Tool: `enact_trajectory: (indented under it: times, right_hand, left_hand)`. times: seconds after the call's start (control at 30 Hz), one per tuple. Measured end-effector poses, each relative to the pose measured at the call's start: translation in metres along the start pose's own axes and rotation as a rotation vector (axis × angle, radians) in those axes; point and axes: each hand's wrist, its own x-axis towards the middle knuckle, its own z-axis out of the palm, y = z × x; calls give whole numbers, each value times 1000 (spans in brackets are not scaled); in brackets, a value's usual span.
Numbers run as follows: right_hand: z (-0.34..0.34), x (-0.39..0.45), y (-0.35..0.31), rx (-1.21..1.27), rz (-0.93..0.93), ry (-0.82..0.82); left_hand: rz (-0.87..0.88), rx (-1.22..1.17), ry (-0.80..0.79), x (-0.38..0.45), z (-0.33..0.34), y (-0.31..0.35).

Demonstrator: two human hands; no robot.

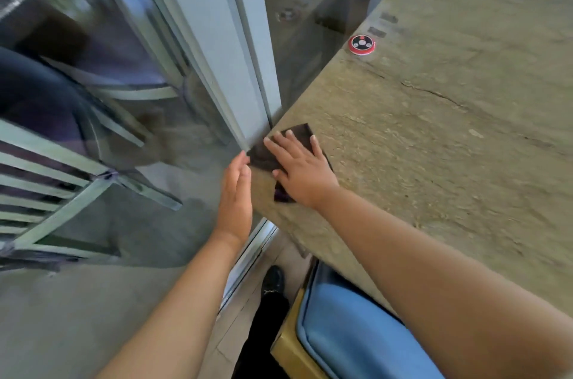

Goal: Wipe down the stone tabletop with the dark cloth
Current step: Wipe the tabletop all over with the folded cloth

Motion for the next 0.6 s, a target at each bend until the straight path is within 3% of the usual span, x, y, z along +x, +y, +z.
enact_trajectory:
  times: [0.13,0.27,0.43,0.5,0.6]
  right_hand:
    - [11,-55,-8,-22,-203,-64]
    - [2,-78,21,-45,-238,-99]
    - [-25,-83,75,36,230,144]
    - [-36,-106,106,66,448,222]
    - [-44,-143,133,84,723,312]
  left_hand:
    - [45,76,71,-3,11,3]
    - [185,321,-90,-11,37,4]
    - [291,522,-311,-18,69,6]
    - [293,715,-403,-19,76,1]
    - [305,907,-441,-17,79,-4]
